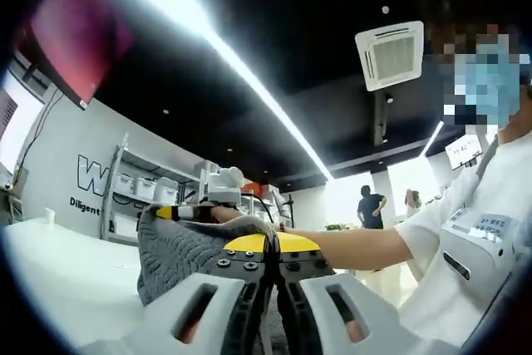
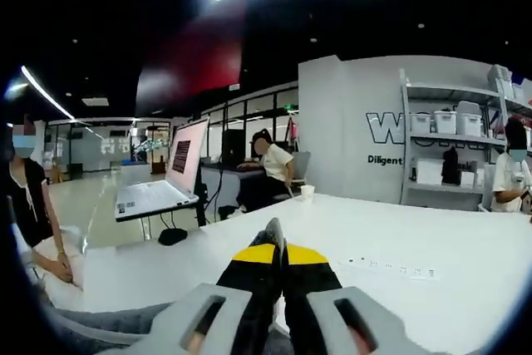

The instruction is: Open the folded towel by lifting each exposed corner and separating the folded layers until the towel lies flat within the target outline without major curled edges

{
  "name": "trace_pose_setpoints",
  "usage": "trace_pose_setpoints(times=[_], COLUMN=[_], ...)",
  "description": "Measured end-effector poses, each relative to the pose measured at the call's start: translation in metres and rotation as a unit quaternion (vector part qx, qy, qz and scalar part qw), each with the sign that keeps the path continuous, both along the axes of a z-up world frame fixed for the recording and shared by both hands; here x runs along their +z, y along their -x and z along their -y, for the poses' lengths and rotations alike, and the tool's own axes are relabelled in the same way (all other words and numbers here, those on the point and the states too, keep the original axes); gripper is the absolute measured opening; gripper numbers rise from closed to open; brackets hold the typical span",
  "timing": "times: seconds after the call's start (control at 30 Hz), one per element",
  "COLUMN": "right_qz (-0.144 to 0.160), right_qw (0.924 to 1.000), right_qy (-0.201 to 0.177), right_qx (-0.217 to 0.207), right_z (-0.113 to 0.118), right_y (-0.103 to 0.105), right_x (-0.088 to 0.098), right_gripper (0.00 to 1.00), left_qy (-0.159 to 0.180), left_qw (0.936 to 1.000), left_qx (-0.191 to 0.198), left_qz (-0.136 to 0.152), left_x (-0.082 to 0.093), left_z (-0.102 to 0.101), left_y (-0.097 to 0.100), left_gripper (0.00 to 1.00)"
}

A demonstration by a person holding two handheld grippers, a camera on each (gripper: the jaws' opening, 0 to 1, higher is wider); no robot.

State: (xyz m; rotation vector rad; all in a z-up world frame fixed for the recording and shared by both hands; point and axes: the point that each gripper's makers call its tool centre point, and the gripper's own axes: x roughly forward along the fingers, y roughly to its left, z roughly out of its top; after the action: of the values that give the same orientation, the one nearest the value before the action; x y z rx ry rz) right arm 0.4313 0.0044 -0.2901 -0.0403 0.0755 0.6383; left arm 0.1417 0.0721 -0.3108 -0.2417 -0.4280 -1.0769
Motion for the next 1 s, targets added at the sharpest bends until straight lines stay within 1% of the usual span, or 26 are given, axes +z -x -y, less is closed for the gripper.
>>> trace_pose_setpoints(times=[0.1, 0.23, 0.33, 0.5, 0.6, 0.8, 1.0], right_qz=[-0.001, -0.002, -0.002, -0.015, -0.024, -0.022, -0.022], right_qw=[0.9999, 0.9999, 0.9999, 0.9997, 0.9993, 0.9994, 0.9994], right_qy=[-0.012, -0.012, -0.010, -0.016, -0.027, -0.022, -0.021], right_qx=[0.002, 0.007, 0.009, 0.006, 0.010, 0.013, 0.015], right_z=[-0.003, -0.008, -0.012, -0.013, -0.016, -0.022, -0.025], right_y=[0.000, -0.001, -0.002, -0.006, -0.008, -0.008, -0.007], right_x=[0.002, 0.003, 0.001, -0.008, -0.009, -0.010, -0.011], right_gripper=[0.00, 0.00, 0.00, 0.00, 0.00, 0.00, 0.00], left_qy=[-0.002, -0.001, -0.003, -0.005, -0.009, -0.006, -0.012], left_qw=[1.0000, 1.0000, 1.0000, 0.9999, 0.9998, 0.9998, 0.9997], left_qx=[0.001, 0.002, 0.004, 0.012, 0.015, 0.017, 0.020], left_qz=[0.002, 0.002, 0.001, 0.001, 0.002, 0.002, 0.005], left_x=[-0.001, -0.002, -0.004, -0.009, -0.011, -0.013, -0.016], left_z=[-0.001, -0.003, -0.005, -0.008, -0.008, -0.013, -0.015], left_y=[0.001, 0.001, 0.001, -0.001, -0.001, 0.000, 0.001], left_gripper=[0.00, 0.00, 0.00, 0.00, 0.00, 0.00, 0.00])
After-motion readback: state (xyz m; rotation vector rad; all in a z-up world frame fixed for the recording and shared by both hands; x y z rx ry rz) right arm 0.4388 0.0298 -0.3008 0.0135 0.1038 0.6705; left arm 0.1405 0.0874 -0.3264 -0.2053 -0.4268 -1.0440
